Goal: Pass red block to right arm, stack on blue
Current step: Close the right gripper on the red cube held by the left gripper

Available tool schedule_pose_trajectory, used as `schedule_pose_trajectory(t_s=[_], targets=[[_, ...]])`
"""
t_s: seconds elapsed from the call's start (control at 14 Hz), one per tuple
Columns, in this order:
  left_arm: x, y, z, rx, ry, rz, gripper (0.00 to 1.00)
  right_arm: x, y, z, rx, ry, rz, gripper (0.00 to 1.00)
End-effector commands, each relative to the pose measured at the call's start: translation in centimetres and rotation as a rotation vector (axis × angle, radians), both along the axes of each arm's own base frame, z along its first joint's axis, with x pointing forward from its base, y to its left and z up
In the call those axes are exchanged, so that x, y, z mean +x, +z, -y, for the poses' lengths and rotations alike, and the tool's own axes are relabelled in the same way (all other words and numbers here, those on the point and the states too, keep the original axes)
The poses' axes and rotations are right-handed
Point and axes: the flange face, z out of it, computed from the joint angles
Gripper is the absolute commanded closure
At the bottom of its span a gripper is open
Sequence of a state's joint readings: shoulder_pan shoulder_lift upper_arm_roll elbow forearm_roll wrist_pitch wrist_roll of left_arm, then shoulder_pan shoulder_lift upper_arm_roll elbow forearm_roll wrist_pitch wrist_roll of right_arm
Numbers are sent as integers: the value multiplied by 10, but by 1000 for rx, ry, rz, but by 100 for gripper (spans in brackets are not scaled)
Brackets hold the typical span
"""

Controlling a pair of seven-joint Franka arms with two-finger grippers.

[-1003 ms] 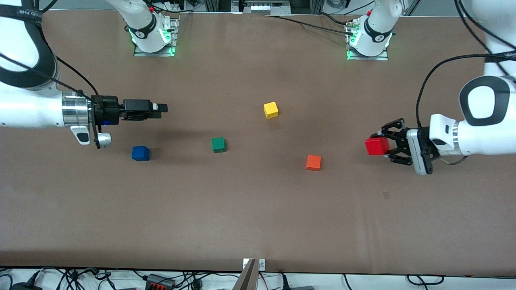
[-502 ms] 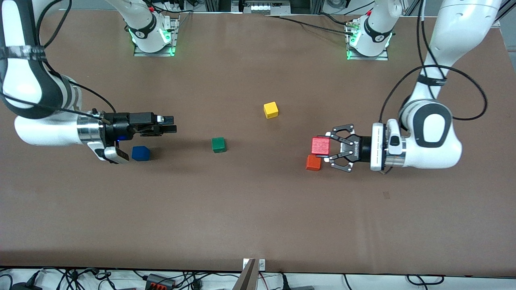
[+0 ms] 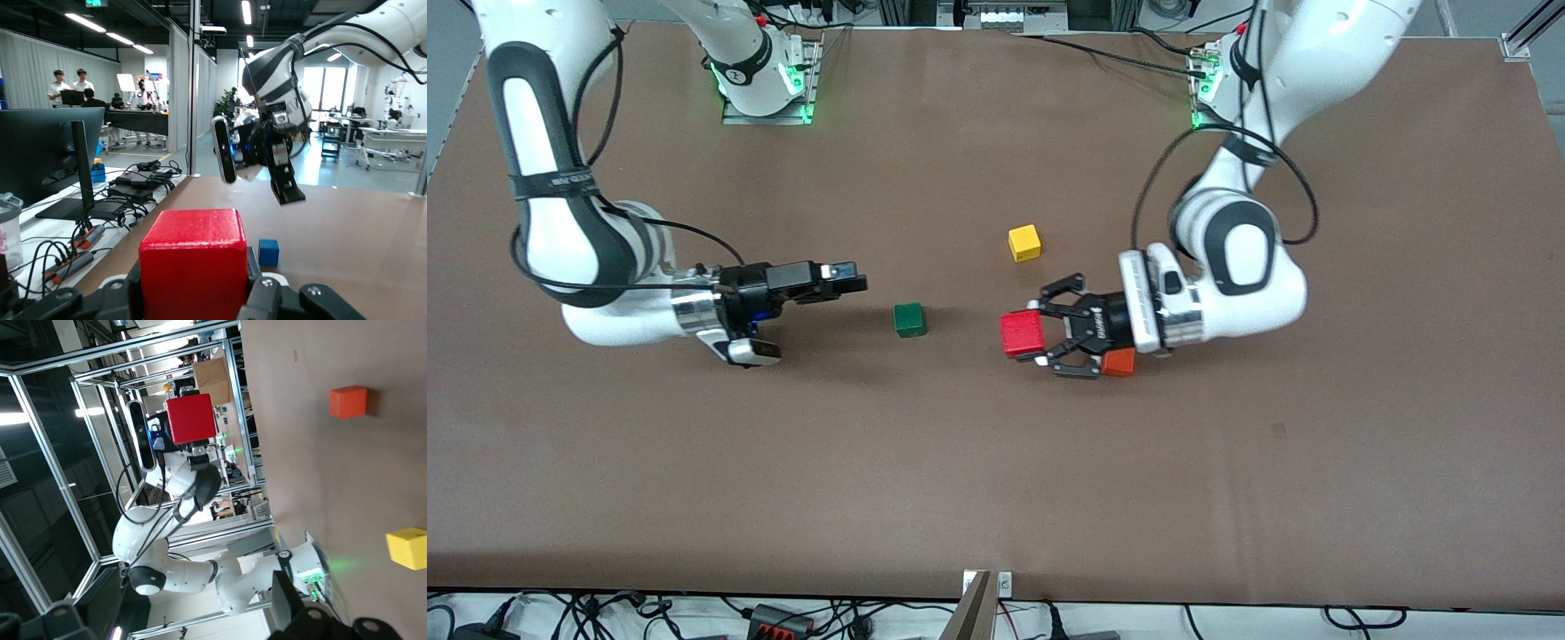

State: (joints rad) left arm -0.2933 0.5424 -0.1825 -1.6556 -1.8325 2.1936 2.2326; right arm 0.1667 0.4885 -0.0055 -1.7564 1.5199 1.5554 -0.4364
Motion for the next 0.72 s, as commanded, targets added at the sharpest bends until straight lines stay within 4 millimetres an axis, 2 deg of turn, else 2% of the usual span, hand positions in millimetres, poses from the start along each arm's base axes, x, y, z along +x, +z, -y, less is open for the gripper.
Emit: schedule_pose_trajectory(t_s=[0.0,0.29,0.5,0.65], targets=[[-17,3,32,-37,54,52,84,5,2,-28,21,-1,-10,0],[-37,-11,65,-32,40,37,84,19,-10,-50,-2,-4,4,0],[-52,-16,88,-74,52,25,84,25,-6,-60,-8,-1,20,0],[-55,-17,91,-74,49,23,84,33,-10,-62,-6,-2,27,0]])
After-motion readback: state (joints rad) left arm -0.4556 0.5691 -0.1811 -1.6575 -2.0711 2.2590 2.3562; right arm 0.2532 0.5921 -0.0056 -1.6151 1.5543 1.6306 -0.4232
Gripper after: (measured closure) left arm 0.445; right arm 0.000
